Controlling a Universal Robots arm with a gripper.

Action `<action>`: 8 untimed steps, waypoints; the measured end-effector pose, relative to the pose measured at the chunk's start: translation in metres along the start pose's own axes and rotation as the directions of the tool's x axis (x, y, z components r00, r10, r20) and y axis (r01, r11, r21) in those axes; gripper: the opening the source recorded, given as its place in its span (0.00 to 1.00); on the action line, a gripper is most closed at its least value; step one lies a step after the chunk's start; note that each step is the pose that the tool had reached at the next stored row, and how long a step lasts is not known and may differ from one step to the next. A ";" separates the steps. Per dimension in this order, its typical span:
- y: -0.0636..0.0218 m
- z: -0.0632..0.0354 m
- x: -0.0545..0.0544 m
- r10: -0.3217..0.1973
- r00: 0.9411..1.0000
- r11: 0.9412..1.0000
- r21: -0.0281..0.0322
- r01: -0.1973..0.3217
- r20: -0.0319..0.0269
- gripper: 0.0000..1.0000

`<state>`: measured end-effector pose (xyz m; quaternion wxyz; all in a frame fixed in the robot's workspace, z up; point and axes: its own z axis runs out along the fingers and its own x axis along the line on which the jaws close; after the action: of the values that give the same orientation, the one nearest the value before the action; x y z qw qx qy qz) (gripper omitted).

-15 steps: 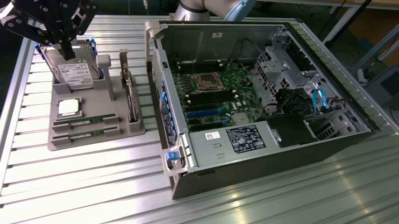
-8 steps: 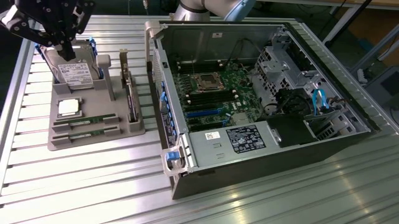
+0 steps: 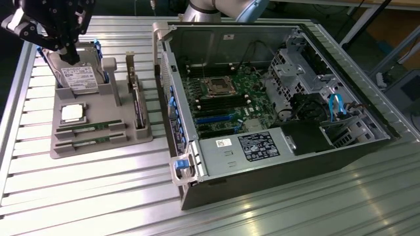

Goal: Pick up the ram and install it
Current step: 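Pick up the ram and move it above insertion slot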

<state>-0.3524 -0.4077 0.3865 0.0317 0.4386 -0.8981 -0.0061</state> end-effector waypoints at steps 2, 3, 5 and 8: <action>0.0000 0.0000 0.000 -0.071 0.997 0.997 0.004 0.071 -0.003 0.10; 0.0000 0.0000 0.000 -0.096 0.995 0.995 0.005 0.096 -0.004 0.10; 0.0000 0.0000 0.000 -0.167 0.986 0.986 0.008 0.167 -0.007 0.10; 0.0000 0.0000 0.000 -0.241 0.970 0.970 0.011 0.241 -0.011 0.10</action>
<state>-0.3523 -0.4077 0.3865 0.0322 0.5446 -0.8380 -0.0022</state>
